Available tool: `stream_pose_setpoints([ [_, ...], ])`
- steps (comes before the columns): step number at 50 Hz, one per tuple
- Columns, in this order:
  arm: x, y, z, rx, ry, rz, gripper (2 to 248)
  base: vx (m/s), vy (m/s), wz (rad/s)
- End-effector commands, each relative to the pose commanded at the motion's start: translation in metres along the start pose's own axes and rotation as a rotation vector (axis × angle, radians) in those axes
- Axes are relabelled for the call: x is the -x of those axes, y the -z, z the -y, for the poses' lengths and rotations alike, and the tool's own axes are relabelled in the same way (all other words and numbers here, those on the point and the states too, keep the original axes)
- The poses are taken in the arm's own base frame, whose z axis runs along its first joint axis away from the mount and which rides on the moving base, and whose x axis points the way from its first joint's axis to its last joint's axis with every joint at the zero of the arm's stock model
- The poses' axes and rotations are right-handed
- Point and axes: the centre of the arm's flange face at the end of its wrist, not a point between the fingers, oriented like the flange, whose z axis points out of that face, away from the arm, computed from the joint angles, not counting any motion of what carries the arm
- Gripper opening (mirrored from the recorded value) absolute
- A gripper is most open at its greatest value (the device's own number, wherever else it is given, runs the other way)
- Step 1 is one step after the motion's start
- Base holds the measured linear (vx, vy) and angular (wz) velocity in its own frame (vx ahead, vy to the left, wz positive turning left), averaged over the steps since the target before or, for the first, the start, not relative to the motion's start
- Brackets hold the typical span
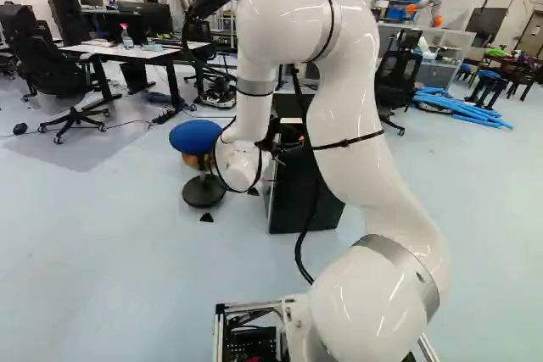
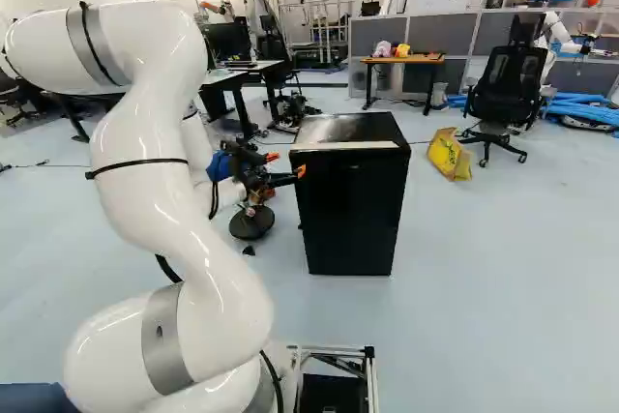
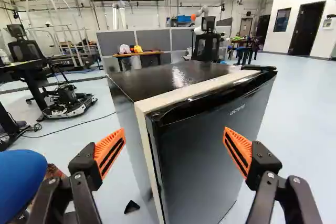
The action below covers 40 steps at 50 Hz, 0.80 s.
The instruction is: Grab a drink from the fridge
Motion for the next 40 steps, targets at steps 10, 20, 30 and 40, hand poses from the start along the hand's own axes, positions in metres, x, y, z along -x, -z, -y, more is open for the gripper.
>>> stream_pose_setpoints([
  [10, 0.001, -0.005, 0.001, 0.009, -0.005, 0.006, 247, 0.0, 0.0, 0.0],
  [20, 0.002, -0.011, 0.002, 0.017, -0.01, 0.012, 247, 0.0, 0.0, 0.0],
  [30, 0.003, -0.017, 0.002, 0.027, -0.016, 0.015, 247, 0.0, 0.0, 0.0],
  [40, 0.003, -0.024, 0.003, 0.037, -0.022, 0.011, 247, 0.0, 0.0, 0.0],
])
